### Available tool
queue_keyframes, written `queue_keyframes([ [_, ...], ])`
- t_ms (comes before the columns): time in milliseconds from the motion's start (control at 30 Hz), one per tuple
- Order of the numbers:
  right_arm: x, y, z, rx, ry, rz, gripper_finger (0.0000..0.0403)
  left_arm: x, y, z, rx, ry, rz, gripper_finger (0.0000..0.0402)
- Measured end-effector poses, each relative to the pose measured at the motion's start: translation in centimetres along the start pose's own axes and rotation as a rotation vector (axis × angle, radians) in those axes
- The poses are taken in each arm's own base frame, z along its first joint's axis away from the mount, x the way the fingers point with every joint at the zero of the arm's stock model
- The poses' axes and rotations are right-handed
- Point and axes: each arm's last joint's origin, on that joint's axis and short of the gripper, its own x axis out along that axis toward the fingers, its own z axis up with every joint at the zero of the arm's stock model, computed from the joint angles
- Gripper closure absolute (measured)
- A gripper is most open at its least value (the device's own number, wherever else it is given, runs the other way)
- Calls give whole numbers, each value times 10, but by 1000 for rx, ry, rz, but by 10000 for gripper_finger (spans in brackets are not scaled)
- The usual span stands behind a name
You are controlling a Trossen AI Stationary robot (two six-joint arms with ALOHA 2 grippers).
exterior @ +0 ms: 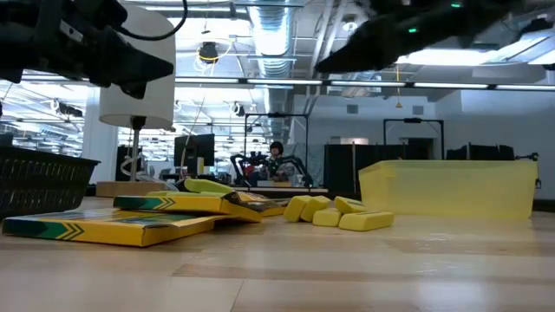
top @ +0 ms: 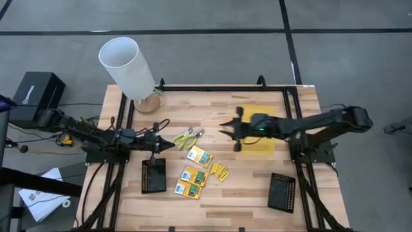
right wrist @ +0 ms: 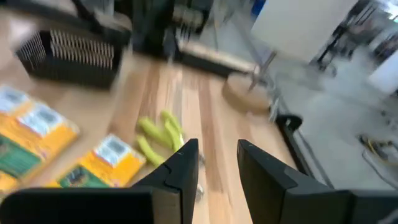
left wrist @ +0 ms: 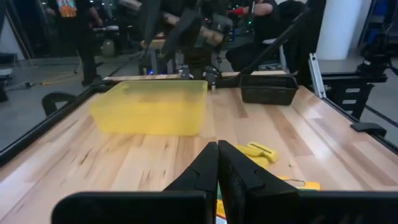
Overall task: Pick & Place School Supplies
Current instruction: Put the top crayon box into the yellow bin
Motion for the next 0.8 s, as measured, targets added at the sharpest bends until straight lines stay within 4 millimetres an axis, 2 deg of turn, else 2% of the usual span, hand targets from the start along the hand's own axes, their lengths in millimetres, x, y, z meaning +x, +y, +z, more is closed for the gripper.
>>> queue_keyframes([
  [133,30,5,9,-108,158,-27,300,0,-2,0,4,4,-12,401],
  [267,56,18,14,-208,253,-2,300,-1,-3,0,7,4,-19,401],
  [433,83,40,8,-285,357,71,300,-1,-3,-1,9,8,-18,401],
  [633,98,67,-20,-319,514,139,300,-1,-3,-2,11,20,-18,401],
  [800,100,80,-36,-314,612,173,300,-1,-3,-2,13,25,-18,400],
])
